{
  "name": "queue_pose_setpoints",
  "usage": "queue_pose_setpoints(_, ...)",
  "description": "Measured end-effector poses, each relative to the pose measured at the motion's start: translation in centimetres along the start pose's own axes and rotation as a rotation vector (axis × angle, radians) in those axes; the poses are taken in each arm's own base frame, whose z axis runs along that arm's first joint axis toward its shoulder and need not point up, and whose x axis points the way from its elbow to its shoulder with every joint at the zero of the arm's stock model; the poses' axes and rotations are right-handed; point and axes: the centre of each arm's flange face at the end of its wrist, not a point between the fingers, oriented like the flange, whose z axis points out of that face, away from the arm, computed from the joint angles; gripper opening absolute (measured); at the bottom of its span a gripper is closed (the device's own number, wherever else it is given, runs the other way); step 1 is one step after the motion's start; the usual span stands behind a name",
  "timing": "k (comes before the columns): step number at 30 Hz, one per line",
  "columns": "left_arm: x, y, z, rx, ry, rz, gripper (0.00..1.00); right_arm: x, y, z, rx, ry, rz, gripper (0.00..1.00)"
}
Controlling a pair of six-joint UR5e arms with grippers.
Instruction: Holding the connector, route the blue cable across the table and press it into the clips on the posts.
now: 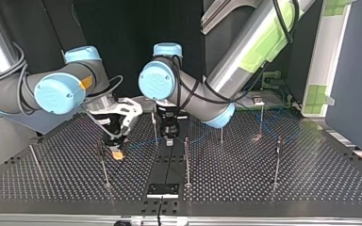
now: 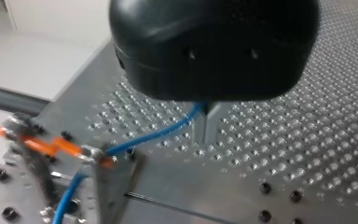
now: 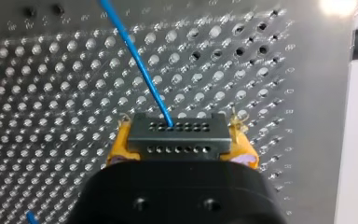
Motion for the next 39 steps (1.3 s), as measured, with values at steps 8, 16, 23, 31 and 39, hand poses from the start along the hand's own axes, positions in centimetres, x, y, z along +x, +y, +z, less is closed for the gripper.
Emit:
queue_pose_setpoints(8, 2.0, 0.3, -0.6, -0.004, 0.008, 0.006, 0.00, -2.3, 0.3, -0.3, -0.006, -0.048, -0.002, 0.00)
queue_pose_setpoints(16, 5.4, 0.4, -1.7, 0.014, 0.012, 0.008, 0.00, -5.5, 0.8, -0.8, -0.012, -0.112, -0.008, 0.00)
queue_pose_setpoints(23, 7.7, 1.0, -2.3, 0.028, 0.016, 0.000, 0.00, -8.2, 1.4, -1.4, -0.019, -0.168, -0.035, 0.00)
queue_pose_setpoints(31, 10.9, 1.7, -2.9, 0.070, 0.034, 0.002, 0.00, -11.0, 1.7, -2.1, 0.011, -0.221, -0.056, 0.00)
queue_pose_setpoints(39, 17.4, 3.1, -3.1, 0.112, 0.104, 0.029, 0.00, -14.5, 1.8, -2.9, 0.025, -0.259, -0.052, 0.00)
